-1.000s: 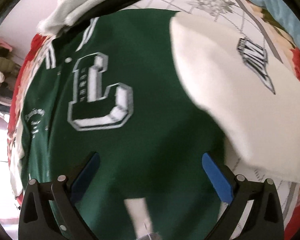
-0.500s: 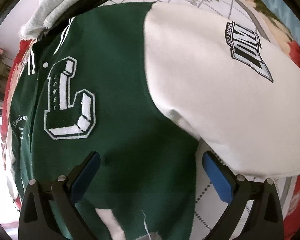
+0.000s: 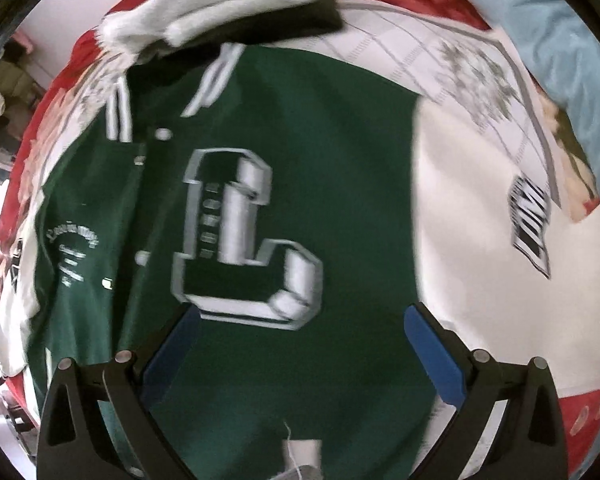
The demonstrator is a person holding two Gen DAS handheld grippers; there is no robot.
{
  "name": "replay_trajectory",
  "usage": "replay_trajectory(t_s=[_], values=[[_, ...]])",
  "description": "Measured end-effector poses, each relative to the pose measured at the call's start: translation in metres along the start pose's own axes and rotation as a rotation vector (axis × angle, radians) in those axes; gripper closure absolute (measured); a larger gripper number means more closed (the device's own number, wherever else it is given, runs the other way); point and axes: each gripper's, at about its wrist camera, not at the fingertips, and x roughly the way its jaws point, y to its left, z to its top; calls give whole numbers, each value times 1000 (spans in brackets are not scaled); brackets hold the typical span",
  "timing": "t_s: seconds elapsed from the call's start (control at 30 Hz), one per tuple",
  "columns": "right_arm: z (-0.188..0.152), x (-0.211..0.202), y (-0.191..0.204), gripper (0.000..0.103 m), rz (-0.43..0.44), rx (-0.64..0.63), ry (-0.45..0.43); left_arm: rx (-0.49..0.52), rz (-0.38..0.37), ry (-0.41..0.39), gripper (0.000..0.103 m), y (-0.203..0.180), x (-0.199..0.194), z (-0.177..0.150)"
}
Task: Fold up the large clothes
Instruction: 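Lift the cuff with the right tool and fold the sleeve across the jacket body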
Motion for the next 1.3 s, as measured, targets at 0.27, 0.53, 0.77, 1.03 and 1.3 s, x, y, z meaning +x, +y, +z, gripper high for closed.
replay_trajectory(t_s=[0.27, 0.53, 0.77, 1.03, 1.3], values=[[-110, 31, 108, 98, 57, -169, 182, -148, 134, -3, 0, 128, 12, -4], [-273, 87, 245, 98, 81, -453, 309, -355, 253, 73, 0, 292, 45, -27], [-456, 157, 321, 98, 67, -867, 516, -443, 269, 94, 0, 367, 65, -41], [-522, 179, 311, 58, 149, -847, 847, -490, 176, 88, 0, 400, 65, -44], [-469, 158, 272, 51, 249, -430, 801, -638, 91, 127, 0, 440, 42, -80]])
